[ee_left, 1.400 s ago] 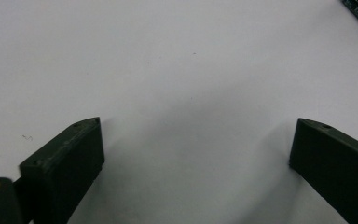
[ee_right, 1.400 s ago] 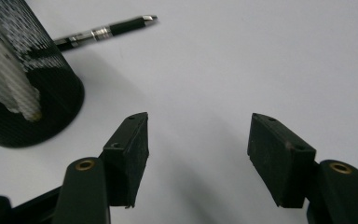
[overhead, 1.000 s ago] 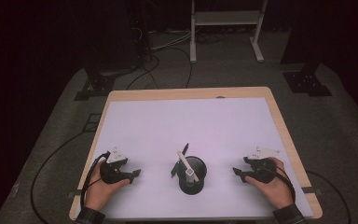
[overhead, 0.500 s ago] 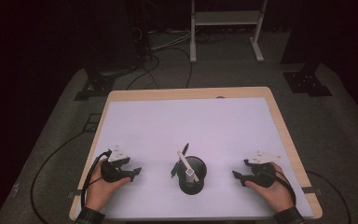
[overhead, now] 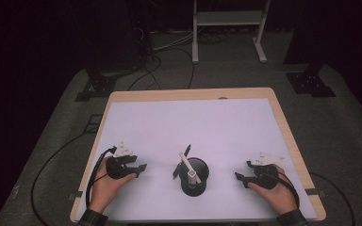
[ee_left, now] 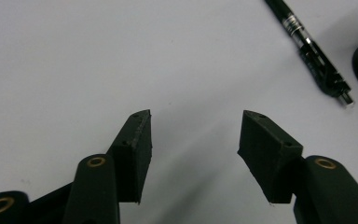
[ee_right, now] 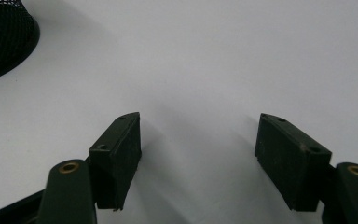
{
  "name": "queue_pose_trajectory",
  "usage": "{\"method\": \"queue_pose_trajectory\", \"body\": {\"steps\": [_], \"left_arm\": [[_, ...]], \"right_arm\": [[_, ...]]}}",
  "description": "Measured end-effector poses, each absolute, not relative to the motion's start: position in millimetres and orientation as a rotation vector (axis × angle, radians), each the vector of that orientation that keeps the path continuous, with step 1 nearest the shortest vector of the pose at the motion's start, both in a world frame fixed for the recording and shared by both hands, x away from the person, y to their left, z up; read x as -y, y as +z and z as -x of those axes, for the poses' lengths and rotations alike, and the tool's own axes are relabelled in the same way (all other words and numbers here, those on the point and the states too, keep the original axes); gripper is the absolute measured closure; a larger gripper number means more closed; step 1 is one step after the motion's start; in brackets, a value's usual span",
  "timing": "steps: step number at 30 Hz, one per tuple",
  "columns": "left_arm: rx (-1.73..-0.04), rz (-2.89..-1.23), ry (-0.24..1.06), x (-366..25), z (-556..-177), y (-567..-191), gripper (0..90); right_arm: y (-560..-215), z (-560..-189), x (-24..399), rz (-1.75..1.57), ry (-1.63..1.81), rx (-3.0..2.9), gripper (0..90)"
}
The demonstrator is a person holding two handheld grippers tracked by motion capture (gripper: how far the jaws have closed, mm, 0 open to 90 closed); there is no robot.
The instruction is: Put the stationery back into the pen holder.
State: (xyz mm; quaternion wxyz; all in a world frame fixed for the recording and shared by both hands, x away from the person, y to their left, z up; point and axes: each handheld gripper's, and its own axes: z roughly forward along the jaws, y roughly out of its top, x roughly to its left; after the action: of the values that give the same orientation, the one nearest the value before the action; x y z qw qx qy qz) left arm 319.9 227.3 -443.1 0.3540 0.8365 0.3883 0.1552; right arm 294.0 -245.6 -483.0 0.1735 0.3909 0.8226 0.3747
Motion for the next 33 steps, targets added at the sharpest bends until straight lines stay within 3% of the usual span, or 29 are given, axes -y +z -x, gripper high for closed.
{"method": "queue_pose_trajectory", "body": {"steps": [25,33], "left_arm": [[-0.976,-2.210,0.362,-182,-352,-428,56.2],[-0.973,-2.229,0.322,-163,-364,-426,55.8]], "right_arm": [[-483,-294,246,-1.105,1.061,-2.333,30.4],[-483,-294,246,-1.108,1.062,-2.333,30.4]]}}
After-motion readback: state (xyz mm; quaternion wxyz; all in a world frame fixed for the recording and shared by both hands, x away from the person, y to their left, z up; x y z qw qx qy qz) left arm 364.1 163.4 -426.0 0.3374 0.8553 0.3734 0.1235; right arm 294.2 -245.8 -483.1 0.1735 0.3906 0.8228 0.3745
